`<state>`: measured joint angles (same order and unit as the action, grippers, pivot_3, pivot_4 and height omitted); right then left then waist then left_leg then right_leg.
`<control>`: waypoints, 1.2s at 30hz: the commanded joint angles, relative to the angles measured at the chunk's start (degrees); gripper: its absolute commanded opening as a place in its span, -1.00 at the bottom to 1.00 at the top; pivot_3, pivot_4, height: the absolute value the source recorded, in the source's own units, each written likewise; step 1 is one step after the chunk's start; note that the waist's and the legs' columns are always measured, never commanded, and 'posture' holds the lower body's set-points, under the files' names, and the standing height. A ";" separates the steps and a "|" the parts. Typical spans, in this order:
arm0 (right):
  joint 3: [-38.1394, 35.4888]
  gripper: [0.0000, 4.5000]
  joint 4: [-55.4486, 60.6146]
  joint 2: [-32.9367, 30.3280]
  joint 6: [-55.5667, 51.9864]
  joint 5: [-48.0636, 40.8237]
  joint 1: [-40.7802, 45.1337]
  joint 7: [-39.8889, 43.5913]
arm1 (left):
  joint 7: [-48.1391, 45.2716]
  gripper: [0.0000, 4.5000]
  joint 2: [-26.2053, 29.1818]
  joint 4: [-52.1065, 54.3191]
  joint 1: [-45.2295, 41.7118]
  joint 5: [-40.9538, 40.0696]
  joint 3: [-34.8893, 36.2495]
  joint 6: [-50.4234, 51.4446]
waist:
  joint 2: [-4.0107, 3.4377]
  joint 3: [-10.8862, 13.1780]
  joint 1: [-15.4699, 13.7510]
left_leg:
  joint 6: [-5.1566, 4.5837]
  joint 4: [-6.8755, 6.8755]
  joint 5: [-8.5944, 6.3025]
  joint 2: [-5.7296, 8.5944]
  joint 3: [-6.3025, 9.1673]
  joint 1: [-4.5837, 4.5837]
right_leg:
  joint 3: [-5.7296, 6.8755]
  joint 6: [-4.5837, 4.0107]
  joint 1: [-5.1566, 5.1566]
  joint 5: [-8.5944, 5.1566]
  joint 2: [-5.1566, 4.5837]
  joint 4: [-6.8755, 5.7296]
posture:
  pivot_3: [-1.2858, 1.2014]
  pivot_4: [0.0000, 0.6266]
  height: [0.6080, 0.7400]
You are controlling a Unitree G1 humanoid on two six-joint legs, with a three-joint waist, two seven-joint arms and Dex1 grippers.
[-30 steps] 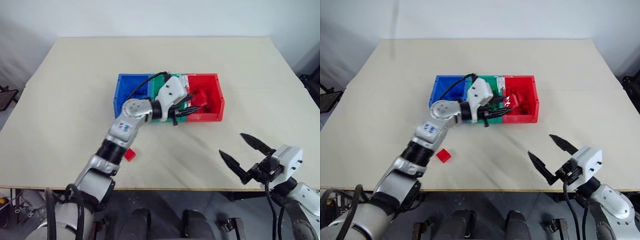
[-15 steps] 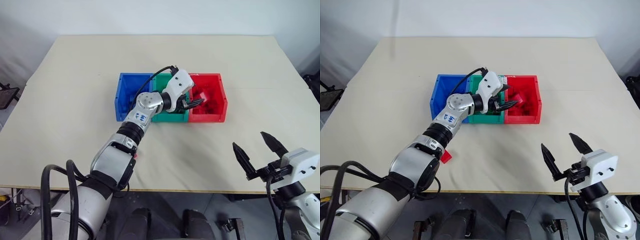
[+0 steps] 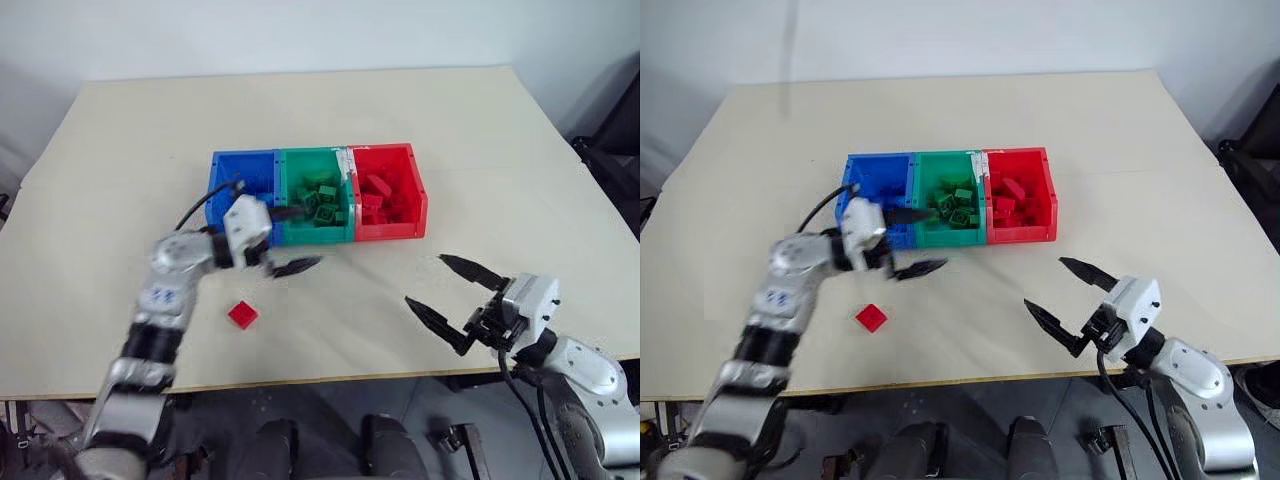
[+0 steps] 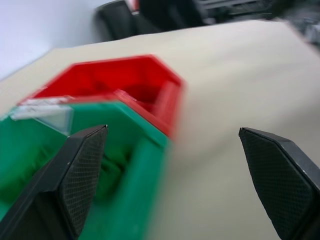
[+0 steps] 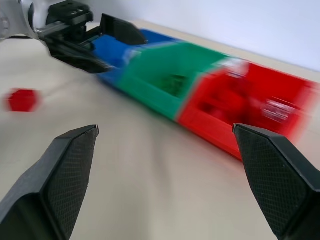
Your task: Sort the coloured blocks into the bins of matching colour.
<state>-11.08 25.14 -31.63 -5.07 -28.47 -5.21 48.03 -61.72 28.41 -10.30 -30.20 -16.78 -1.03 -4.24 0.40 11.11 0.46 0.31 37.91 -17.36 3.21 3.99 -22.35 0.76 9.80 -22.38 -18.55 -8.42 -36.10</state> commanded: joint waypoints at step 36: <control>8.17 1.00 -14.52 -9.85 -0.04 -2.60 15.63 28.21 | 39.22 0.98 11.81 48.36 23.75 -6.13 1.78 68.74 | 0.03 0.00 -1.59 | 0.03 0.07 -0.19 0.07 0.10 0.07 | -0.05 -0.07 0.01 -0.02 -0.03 0.12 | 0.03 -0.52 1.00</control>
<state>-0.82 8.11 -40.45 -5.06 -30.24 10.81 76.83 -23.79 39.82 36.52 -6.62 -24.01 1.71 61.62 0.43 11.11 -1.13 0.35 37.98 -17.54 3.26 4.09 -22.27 0.71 9.73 -22.36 -18.58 -8.45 -35.97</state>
